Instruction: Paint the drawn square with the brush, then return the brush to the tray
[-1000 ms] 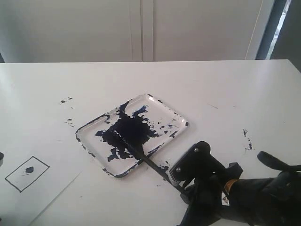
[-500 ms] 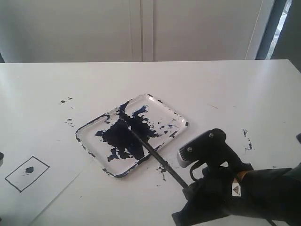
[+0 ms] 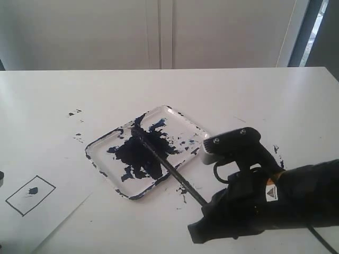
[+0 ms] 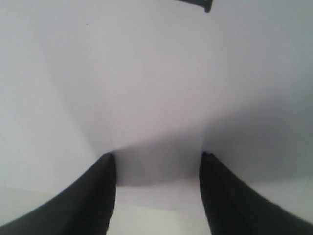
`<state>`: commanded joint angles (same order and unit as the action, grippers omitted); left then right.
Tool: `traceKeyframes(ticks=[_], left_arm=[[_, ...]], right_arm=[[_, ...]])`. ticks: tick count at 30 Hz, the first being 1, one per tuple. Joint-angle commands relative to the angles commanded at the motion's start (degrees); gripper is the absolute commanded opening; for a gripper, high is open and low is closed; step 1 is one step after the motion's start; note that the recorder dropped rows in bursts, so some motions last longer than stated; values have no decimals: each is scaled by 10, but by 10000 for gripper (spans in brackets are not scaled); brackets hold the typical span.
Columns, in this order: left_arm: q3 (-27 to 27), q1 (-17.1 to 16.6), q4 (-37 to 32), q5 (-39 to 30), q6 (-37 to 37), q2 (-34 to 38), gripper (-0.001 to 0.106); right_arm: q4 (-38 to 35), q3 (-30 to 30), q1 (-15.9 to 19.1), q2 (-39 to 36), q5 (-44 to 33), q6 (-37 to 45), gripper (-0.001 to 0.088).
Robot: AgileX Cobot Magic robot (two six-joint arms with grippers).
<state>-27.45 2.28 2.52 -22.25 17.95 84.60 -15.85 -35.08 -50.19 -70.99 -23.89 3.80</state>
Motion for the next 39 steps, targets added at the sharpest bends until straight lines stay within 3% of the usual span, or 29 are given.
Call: traceKeyframes(ticks=[5, 11, 20, 27, 35, 39], left_arm=[[0, 0, 0, 0, 0, 0, 563], [0, 0, 0, 1, 0, 0, 563], [0, 0, 0, 6, 0, 0, 563], [0, 0, 0, 4, 0, 0, 563], [0, 0, 0, 5, -1, 0, 563], [0, 0, 0, 5, -1, 0, 563]], right_arm=[[-40, -43, 0, 0, -63, 41, 0], [-40, -55, 0, 0, -57, -2, 0], [-65, -55, 35, 0, -56, -38, 0], [-222, -55, 36, -1, -89, 117, 0], [-97, -55, 57, -45, -90, 50, 0], [-92, -55, 58, -89, -75, 55, 0]])
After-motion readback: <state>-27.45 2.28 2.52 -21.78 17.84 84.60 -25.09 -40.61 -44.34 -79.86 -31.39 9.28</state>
